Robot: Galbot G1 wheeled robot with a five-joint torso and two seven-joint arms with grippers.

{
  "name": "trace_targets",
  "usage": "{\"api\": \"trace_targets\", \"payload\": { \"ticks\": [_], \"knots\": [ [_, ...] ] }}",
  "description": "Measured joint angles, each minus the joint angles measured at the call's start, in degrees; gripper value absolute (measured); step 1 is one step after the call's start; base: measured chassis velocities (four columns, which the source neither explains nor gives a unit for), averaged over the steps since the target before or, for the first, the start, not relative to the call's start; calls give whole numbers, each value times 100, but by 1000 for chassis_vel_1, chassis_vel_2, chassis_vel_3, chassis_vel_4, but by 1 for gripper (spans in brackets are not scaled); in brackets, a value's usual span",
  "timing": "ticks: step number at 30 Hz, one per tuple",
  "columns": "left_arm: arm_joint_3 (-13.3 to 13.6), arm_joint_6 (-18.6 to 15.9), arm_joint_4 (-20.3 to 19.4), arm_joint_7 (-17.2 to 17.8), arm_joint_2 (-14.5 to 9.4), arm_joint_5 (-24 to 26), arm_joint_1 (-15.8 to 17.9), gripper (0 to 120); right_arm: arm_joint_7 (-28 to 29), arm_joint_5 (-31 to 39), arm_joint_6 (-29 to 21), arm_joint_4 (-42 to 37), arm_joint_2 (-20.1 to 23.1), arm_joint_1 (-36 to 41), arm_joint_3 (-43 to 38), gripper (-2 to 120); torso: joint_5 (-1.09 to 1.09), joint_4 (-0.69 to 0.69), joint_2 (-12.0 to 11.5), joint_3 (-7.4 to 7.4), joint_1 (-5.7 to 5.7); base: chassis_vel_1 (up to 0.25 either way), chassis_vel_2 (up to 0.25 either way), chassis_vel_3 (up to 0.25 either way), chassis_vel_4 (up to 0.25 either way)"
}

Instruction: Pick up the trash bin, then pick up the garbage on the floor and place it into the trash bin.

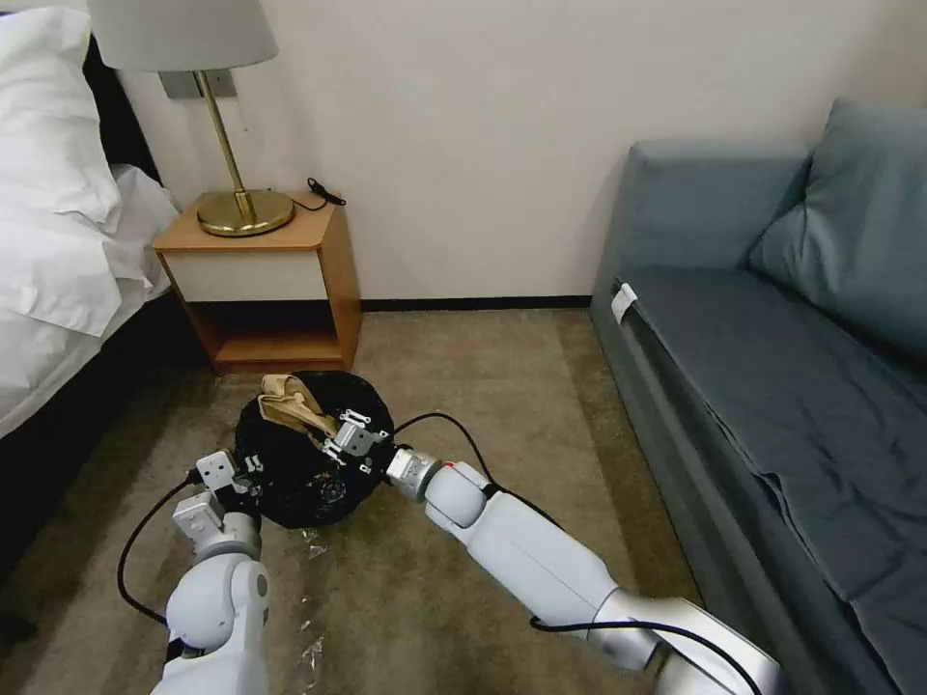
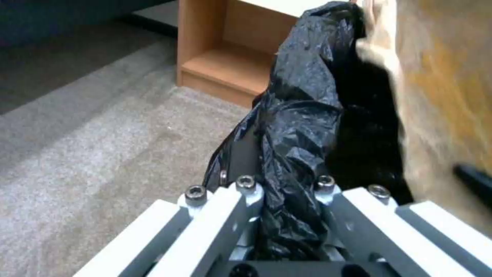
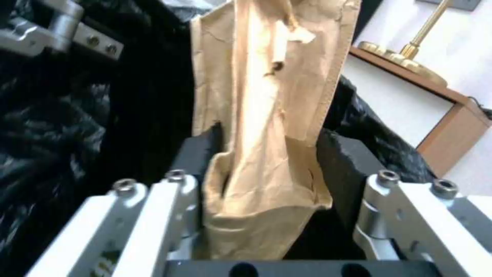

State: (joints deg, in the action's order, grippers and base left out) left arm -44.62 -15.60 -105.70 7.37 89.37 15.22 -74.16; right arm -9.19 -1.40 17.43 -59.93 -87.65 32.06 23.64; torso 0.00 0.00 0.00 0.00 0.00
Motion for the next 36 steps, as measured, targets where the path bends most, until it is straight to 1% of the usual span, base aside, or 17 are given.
{"api": "trace_targets", "payload": {
  "ticks": [2, 4, 5, 6, 8, 9, 11, 12, 14, 19, 23, 27, 28, 32, 34, 35, 36],
  "knots": [
    [-6, 0, 1, 0, -6, 2, 1, 4, -39, -9, 0, -18, 20, 15, -4, 54, 0, 0, 0, 0, 0, 0, 0, 0, 0],
    [-17, 0, 1, -1, -31, 13, 2, 4, -134, -24, -18, -76, 80, 38, -37, 62, 0, 0, 0, 0, 0, 0, 0, 0, 0],
    [-29, -1, 1, -4, -61, 21, 0, 4, -175, -16, -51, -150, 137, 45, -86, 73, 0, 0, 0, 0, 0, 0, 0, 0, 0],
    [-29, -1, 1, -4, -61, 21, 0, 4, -175, -16, -51, -150, 137, 45, -86, 73, 0, 0, 0, 0, 0, 0, 0, 0, 0],
    [-41, -5, 2, -8, -72, 23, -1, 4, -193, 35, -117, -255, 187, 47, -155, 81, 0, 0, 0, 0, 0, 0, 0, 0, 0],
    [-41, -5, 2, -8, -72, 23, -1, 4, -193, 35, -117, -255, 187, 47, -155, 81, 0, 0, 0, 0, 0, 0, 0, 0, 0],
    [-41, -6, 2, -9, -72, 23, -2, 4, -211, 103, -164, -315, 212, 48, -178, 89, 0, 0, 0, 0, 0, 0, 0, 0, 0],
    [-41, -6, 2, -9, -72, 23, -2, 4, -211, 103, -164, -315, 212, 48, -178, 89, 0, 0, 0, 0, 0, 0, 0, 0, 0],
    [-34, -8, 1, -9, -72, 23, -9, 4, -252, 177, -225, -375, 256, 50, -224, 98, 0, 0, 0, 0, 0, 0, 0, 0, 0],
    [-47, -11, -19, -11, -85, 24, -23, 4, -273, 230, -318, -354, 277, 25, -676, 100, 1, 1, 0, 0, 0, 0, 0, 0, 0],
    [-36, -12, -7, -13, -84, 22, -19, 4, -187, 310, -628, -364, 366, -12, -1143, 100, 1, 0, 0, 0, 0, 0, 0, 0, 0],
    [-10, -12, -5, -15, -71, 15, -22, 4, -115, 301, -684, -219, 372, -16, -1311, 100, 1, 0, 0, 0, 0, 0, 0, 0, 0],
    [1, -12, -11, -16, -62, 5, -28, 4, -86, 211, -697, -1, 369, -17, -1507, 100, 1, 0, 0, 0, 0, 0, 0, 0, 0],
    [-11, -12, -25, -21, -63, 3, -42, 4, -141, -49, -662, 225, 407, -5, -1696, 100, 1, 0, 0, 0, 0, 0, 0, 0, 0],
    [-52, -12, -30, -37, -82, 8, -58, 4, -282, -520, -458, 475, 453, 30, -1874, 100, 1, 0, 0, 0, 0, 0, 0, 0, 0],
    [-52, -12, -30, -37, -82, 8, -58, 4, -282, -520, -458, 475, 453, 30, -1874, 100, 1, 0, 0, 0, 0, 0, 0, 0, 0],
    [-72, -12, -35, -40, -91, 14, -61, 4, -361, -732, -373, 591, 470, 52, -1969, 100, 1, 0, 0, 0, 0, 0, 0, 0, 0]
  ]
}}
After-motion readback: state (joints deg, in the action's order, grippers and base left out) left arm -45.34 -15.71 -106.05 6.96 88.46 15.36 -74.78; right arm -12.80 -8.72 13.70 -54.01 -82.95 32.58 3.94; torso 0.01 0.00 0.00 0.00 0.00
